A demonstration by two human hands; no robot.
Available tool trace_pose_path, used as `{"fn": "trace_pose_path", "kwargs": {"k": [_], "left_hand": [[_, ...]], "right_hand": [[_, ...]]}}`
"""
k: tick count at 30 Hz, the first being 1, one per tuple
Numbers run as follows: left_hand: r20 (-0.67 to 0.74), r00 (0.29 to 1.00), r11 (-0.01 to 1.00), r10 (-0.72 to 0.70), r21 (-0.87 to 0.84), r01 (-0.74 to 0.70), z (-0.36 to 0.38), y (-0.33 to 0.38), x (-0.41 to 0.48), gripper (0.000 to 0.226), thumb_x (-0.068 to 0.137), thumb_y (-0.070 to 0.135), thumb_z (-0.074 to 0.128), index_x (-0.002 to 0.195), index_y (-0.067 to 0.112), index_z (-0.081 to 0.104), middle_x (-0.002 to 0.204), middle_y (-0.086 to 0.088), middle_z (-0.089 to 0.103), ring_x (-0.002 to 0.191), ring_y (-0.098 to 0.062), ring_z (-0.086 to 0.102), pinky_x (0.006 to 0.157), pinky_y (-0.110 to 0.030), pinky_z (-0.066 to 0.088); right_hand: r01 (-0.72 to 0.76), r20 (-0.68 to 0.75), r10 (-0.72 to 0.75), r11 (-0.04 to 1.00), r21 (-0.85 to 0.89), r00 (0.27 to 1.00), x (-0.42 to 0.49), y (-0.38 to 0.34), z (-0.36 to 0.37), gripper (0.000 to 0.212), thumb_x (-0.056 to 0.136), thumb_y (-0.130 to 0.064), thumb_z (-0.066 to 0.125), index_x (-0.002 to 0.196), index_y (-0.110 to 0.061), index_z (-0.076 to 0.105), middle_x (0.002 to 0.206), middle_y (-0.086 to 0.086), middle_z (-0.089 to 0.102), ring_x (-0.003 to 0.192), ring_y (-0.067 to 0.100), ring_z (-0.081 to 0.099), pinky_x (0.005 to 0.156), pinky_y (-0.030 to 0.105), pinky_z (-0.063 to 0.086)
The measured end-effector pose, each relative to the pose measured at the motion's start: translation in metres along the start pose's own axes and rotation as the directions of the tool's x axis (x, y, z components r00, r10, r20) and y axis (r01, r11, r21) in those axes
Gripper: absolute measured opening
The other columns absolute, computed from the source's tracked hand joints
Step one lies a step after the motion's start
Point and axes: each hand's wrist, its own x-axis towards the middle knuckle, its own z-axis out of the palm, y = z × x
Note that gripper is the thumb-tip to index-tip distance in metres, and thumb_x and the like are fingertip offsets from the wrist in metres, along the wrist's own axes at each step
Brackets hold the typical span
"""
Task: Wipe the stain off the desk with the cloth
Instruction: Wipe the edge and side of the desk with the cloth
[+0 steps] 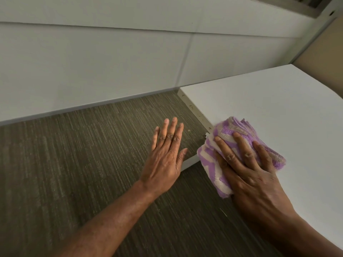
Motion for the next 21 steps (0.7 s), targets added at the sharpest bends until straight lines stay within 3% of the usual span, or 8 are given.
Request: {"fn": "trace_pose_path", "kwargs": {"k": [6, 15, 21], "left_hand": [[0.002, 1.0, 1.0, 0.01, 0.013, -0.01, 0.001, -0.021, 0.018, 0.066, 0.111, 0.041, 0.03, 0.164, 0.008, 0.009, 0.174, -0.012, 0.002, 0.161, -0.028, -0.003, 0.13, -0.051, 0.007], [0.015, 1.0, 0.994, -0.001, -0.106, 0.003, 0.004, -0.049, 0.044, 0.067, 0.111, 0.035, 0.04, 0.164, 0.007, 0.01, 0.173, -0.013, 0.002, 0.161, -0.028, -0.004, 0.129, -0.054, 0.01], [0.004, 1.0, 0.985, 0.013, -0.172, -0.012, 0.001, -0.065, 0.063, 0.063, 0.111, 0.032, 0.034, 0.163, 0.005, 0.011, 0.173, -0.013, 0.004, 0.161, -0.028, -0.003, 0.129, -0.054, 0.01]], "right_hand": [[-0.005, 0.014, 0.005, 1.0, 0.003, 1.0, 0.027, -0.003, 0.0, 0.068, 0.087, -0.022, 0.036, 0.154, -0.011, 0.039, 0.168, 0.009, 0.02, 0.155, 0.041, 0.011, 0.118, 0.066, 0.018], [0.001, 0.034, -0.001, 1.0, 0.005, 0.999, 0.073, -0.003, 0.007, 0.067, 0.09, -0.028, 0.035, 0.154, -0.012, 0.038, 0.168, 0.009, 0.018, 0.155, 0.041, 0.008, 0.118, 0.066, 0.016], [-0.008, 0.028, 0.008, 1.0, 0.007, 1.0, 0.101, -0.006, 0.006, 0.067, 0.088, -0.027, 0.035, 0.154, -0.013, 0.039, 0.167, 0.008, 0.021, 0.155, 0.041, 0.011, 0.118, 0.064, 0.016]]}}
